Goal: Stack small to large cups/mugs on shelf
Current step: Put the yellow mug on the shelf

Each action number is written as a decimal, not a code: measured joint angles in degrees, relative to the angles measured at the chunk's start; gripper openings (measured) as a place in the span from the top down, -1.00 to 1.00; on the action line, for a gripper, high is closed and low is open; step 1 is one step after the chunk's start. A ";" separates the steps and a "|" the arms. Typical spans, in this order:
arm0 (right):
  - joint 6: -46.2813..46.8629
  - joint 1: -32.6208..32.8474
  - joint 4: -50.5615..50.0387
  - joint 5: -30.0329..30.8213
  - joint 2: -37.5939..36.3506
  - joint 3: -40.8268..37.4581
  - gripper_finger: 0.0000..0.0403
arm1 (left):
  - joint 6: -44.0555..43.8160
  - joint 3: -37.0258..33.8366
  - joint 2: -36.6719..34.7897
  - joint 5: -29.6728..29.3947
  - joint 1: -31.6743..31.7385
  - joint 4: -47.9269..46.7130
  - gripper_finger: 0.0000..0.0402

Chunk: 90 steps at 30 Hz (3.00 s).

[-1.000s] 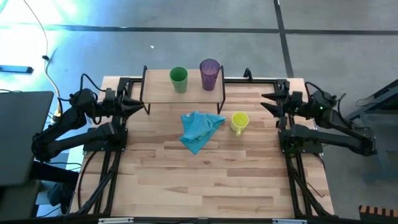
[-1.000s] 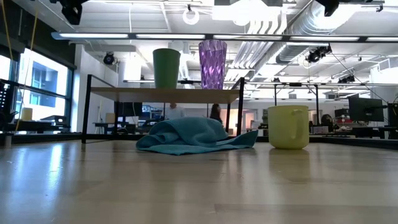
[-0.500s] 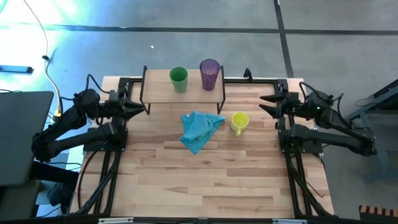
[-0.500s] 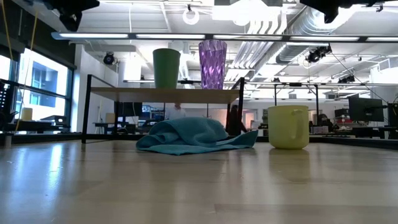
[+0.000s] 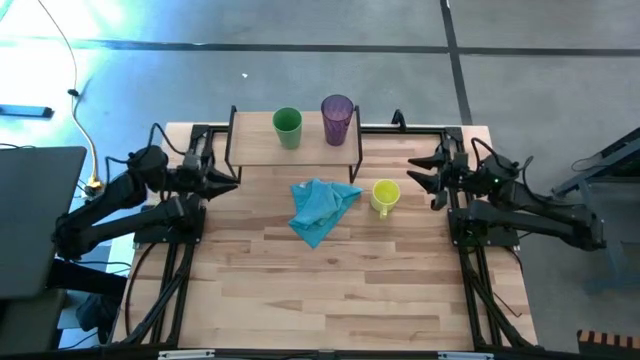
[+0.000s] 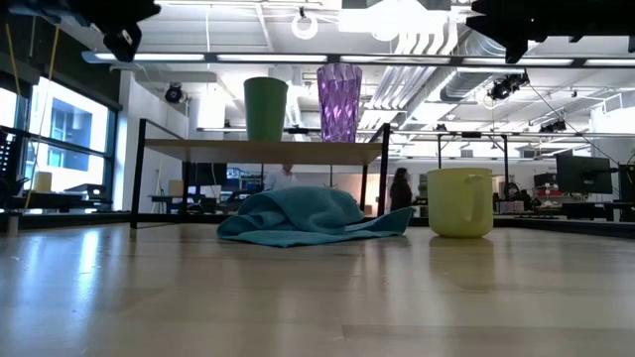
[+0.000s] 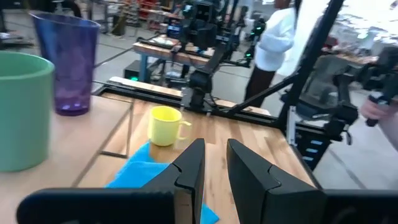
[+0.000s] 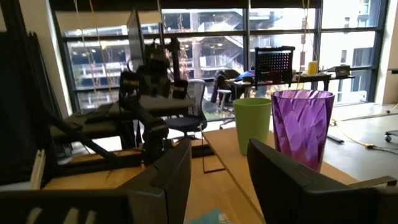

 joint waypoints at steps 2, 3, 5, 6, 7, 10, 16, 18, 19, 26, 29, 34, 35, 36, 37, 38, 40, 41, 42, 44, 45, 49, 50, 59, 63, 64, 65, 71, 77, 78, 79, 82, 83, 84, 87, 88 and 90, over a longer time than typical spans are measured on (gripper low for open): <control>0.68 0.00 0.59 0.00 0.02 -0.38 0.26 | -1.05 -2.74 0.02 0.54 0.01 3.33 0.71; 1.03 0.00 0.75 -0.20 0.02 -0.38 0.26 | -1.33 -4.12 0.02 0.54 0.02 4.86 0.71; 1.86 0.00 0.84 -0.78 0.00 -0.38 0.26 | -2.08 -6.54 0.02 0.52 0.00 7.34 0.71; 2.21 0.00 0.84 -0.98 0.00 -0.38 0.26 | -2.31 -7.60 0.02 0.55 0.02 8.68 0.71; 2.42 0.06 0.82 -1.13 0.00 -0.38 0.26 | -2.47 -8.39 0.02 0.67 0.00 9.94 0.71; 2.33 1.19 0.63 -1.14 0.02 -0.38 0.26 | -3.44 -10.00 0.02 1.62 0.00 12.91 0.71; 1.33 4.82 -1.05 -1.18 1.55 -0.38 0.26 | -6.78 -12.14 0.02 2.53 0.00 18.95 0.71; 1.29 5.80 -1.06 -1.04 2.43 -0.38 0.26 | -7.68 -12.61 0.02 2.50 -0.43 20.27 0.71; 1.23 6.20 -1.04 -0.87 2.94 -0.38 0.26 | -7.86 -12.70 0.02 2.34 -1.16 20.42 0.71; 1.69 8.75 -0.98 0.02 7.37 -0.38 0.26 | -6.48 -12.75 0.11 -7.03 -11.19 20.54 0.71; 1.56 11.13 -0.95 3.31 8.77 -0.38 0.26 | -4.91 -12.75 0.11 -12.95 -16.83 20.54 0.71; 3.36 17.32 -2.49 10.99 10.16 -0.38 0.26 | -2.00 -12.75 0.11 -23.59 -25.21 20.52 0.71; 4.37 18.78 -3.50 13.61 10.38 -0.38 0.26 | -1.38 -12.75 0.11 -25.44 -26.54 20.50 0.71; 5.54 20.30 -4.89 16.71 10.60 -0.38 0.26 | -0.84 -12.75 0.11 -27.13 -27.71 20.48 0.71; 6.75 21.95 -6.32 19.78 10.89 -0.38 0.26 | -0.41 -12.75 0.13 -28.69 -28.71 20.48 0.71; 8.02 23.65 -7.64 23.06 11.26 -0.38 0.26 | 0.13 -12.75 0.12 -29.95 -29.55 20.47 0.71; 10.67 27.25 -9.64 29.11 12.22 -0.38 0.26 | 0.59 -12.75 0.12 -31.69 -30.82 20.45 0.71; 11.94 29.00 -10.53 31.98 12.80 -0.38 0.26 | 0.73 -12.75 0.11 -32.37 -31.26 20.45 0.71; 13.23 30.71 -11.23 34.62 13.38 -0.38 0.26 | 1.05 -12.75 0.11 -32.96 -31.55 20.43 0.71; 15.48 33.84 -11.27 39.01 14.71 -0.38 0.26 | 1.24 -12.75 0.13 -33.47 -31.61 20.43 0.71; 16.61 35.29 -11.07 40.96 15.39 -0.38 0.26 | 1.24 -12.75 0.13 -33.49 -31.47 20.41 0.71; 23.02 40.65 -10.15 49.77 18.76 -0.38 0.26 | 1.75 -12.75 0.12 -33.64 -31.50 20.39 0.71; 25.02 41.78 -10.05 52.22 19.73 -0.37 0.26 | 1.92 -12.75 0.12 -33.62 -31.50 20.39 0.71; 44.70 48.71 -9.37 64.35 30.56 -0.31 0.26 | 2.53 -12.75 0.12 -33.86 -31.49 20.32 0.71; 53.25 49.72 -8.74 65.79 34.63 -0.31 0.26 | 2.53 -12.75 0.11 -33.86 -31.50 20.02 0.71; 55.10 49.90 -8.72 65.79 35.62 -0.31 0.26 | 2.53 -12.75 0.11 -33.86 -31.50 19.84 0.71; 56.64 50.03 -8.69 65.81 36.51 -0.31 0.26 | 2.53 -12.75 0.13 -33.86 -31.49 19.68 0.71; 63.83 51.51 -8.67 64.96 40.84 -0.27 0.26 | 2.51 -12.75 0.13 -33.86 -31.50 18.82 0.71; 67.84 52.65 -8.68 64.41 43.39 -0.22 0.26 | 2.50 -12.76 0.13 -33.84 -31.49 18.11 0.71; 68.23 52.63 -8.71 64.25 43.73 -0.22 0.26 | 2.49 -12.76 0.12 -33.84 -31.50 18.13 0.71; 68.32 52.63 -8.73 63.97 44.09 -0.22 0.26 | 2.49 -12.75 0.13 -33.84 -31.49 18.13 0.71; 68.43 52.49 -8.90 63.36 45.09 -0.22 0.26 | 2.49 -12.76 0.13 -33.84 -31.50 18.11 0.71; 68.48 52.48 -9.12 63.20 45.39 -0.22 0.26 | 2.49 -12.75 0.13 -33.84 -31.50 18.11 0.71; 68.48 52.48 -9.23 63.17 45.69 -0.22 0.26 | 2.49 -12.77 0.13 -33.84 -31.48 18.09 0.71; 68.40 52.48 -9.44 62.93 46.40 -0.20 0.26 | 2.49 -12.77 0.13 -33.84 -31.48 18.08 0.71; 68.41 52.48 -9.78 62.87 46.48 -0.22 0.26 | 2.49 -12.76 0.13 -33.84 -31.50 18.07 0.71; 68.52 52.48 -10.57 62.52 46.53 -0.20 0.26 | 2.49 -12.77 0.13 -33.84 -31.48 18.05 0.71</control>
